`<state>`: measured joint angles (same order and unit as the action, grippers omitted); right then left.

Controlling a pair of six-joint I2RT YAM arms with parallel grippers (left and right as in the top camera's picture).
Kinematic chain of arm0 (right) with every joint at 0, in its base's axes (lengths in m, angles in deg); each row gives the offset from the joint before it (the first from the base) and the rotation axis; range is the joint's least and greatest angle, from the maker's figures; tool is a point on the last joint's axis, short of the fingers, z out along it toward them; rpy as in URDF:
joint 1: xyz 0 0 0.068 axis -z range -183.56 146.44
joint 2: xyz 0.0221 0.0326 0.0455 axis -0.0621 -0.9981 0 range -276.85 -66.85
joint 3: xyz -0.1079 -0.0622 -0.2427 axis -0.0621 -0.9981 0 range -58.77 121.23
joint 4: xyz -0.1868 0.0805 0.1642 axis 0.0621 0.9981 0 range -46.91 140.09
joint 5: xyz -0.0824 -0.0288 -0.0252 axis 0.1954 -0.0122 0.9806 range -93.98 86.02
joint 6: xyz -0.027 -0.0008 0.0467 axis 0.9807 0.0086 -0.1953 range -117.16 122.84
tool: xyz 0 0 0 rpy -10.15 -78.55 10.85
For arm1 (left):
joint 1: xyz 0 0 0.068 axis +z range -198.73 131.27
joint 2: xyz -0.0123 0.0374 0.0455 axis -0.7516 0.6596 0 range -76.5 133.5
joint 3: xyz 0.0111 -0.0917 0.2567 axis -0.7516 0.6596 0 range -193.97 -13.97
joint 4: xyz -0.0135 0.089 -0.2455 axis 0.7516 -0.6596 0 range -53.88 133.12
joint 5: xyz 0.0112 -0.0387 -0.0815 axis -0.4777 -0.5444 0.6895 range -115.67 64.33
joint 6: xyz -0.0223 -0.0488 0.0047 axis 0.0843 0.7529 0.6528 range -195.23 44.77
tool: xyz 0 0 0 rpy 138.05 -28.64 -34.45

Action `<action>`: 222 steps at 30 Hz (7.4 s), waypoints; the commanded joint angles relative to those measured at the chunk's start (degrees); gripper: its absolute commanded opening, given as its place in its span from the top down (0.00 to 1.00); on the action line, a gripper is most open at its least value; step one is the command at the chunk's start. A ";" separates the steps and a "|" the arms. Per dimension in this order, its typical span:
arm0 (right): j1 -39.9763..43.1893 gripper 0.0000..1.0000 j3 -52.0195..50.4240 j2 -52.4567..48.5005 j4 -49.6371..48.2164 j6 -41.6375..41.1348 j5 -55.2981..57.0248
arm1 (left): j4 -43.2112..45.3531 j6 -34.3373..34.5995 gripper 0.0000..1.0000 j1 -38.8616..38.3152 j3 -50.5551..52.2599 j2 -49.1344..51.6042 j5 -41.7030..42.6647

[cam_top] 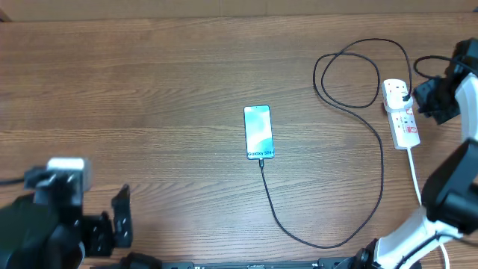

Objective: Plug charger to phone and switch on socket

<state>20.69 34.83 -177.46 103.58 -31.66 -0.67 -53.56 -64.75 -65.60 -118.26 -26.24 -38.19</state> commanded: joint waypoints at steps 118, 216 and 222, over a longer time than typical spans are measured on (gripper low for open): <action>-17.00 0.70 -7.32 109.48 -29.83 7.58 -28.87 | -0.09 -0.63 0.00 14.43 -1.57 -49.96 -1.01; -18.82 0.00 -51.69 110.22 -52.09 7.98 -2.73 | -0.09 -0.63 0.00 14.43 -1.57 -49.96 -1.01; -18.82 0.00 -64.72 110.22 -52.30 7.98 -2.73 | -0.09 -0.63 0.01 14.43 -1.57 -49.96 -1.01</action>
<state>2.29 -25.95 -67.60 51.56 -23.93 -4.25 -53.74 -64.75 -51.58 -120.10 -75.81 -38.41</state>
